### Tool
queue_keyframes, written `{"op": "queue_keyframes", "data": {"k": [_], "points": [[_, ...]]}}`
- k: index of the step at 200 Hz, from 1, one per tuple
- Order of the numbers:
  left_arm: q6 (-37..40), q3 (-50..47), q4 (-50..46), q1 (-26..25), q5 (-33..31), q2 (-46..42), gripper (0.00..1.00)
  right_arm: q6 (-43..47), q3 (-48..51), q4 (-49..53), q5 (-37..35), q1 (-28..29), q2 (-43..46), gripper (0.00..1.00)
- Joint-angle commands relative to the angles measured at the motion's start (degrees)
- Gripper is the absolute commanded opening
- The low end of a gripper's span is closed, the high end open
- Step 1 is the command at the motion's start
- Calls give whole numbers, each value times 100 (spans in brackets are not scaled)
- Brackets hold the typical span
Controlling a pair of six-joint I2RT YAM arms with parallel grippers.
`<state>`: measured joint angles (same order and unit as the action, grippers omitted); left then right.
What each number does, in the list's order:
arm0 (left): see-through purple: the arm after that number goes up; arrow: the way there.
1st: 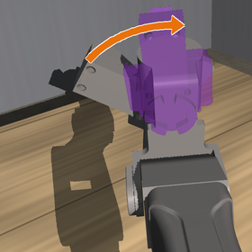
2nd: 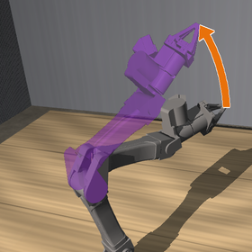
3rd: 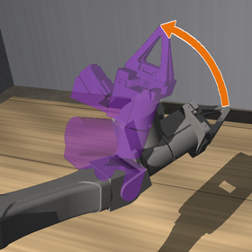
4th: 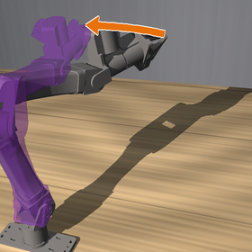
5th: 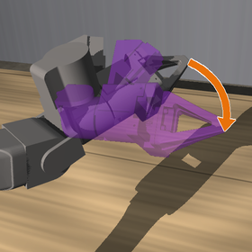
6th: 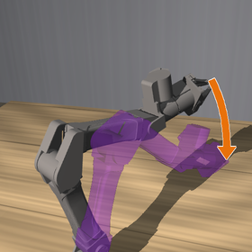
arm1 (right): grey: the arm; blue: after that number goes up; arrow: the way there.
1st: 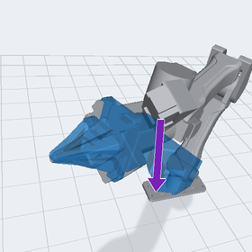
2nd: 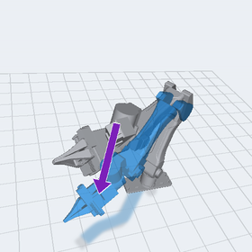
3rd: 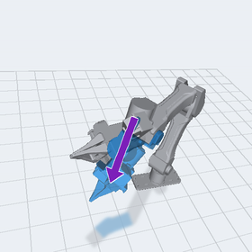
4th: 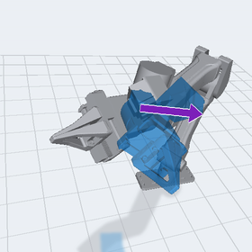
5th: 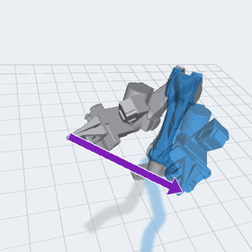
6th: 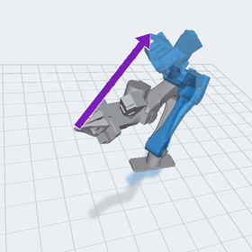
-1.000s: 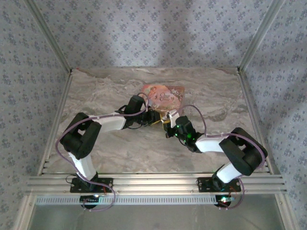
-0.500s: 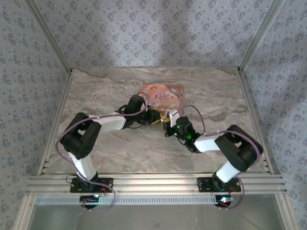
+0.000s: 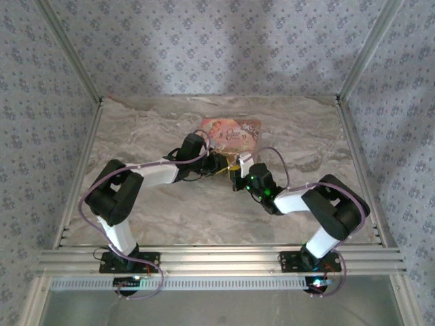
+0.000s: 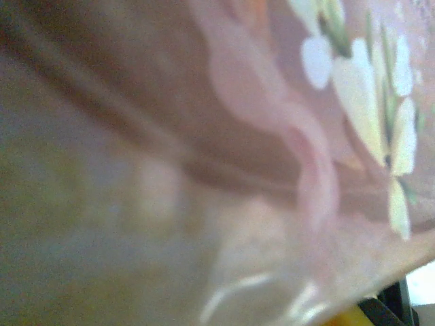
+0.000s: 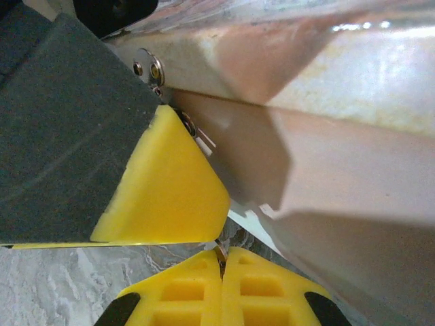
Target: Unlock the padlock with the key
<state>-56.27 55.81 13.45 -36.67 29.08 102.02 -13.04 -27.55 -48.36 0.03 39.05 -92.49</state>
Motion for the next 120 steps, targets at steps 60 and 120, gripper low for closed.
{"op": "queue_keyframes", "data": {"k": [60,120], "points": [[-174,141,131,-229,572,37,18,-379,-446,-1115,477,-88,4,0],[-148,137,144,-231,520,193,19,-419,-121,-1180,440,-87,-282,0]]}}
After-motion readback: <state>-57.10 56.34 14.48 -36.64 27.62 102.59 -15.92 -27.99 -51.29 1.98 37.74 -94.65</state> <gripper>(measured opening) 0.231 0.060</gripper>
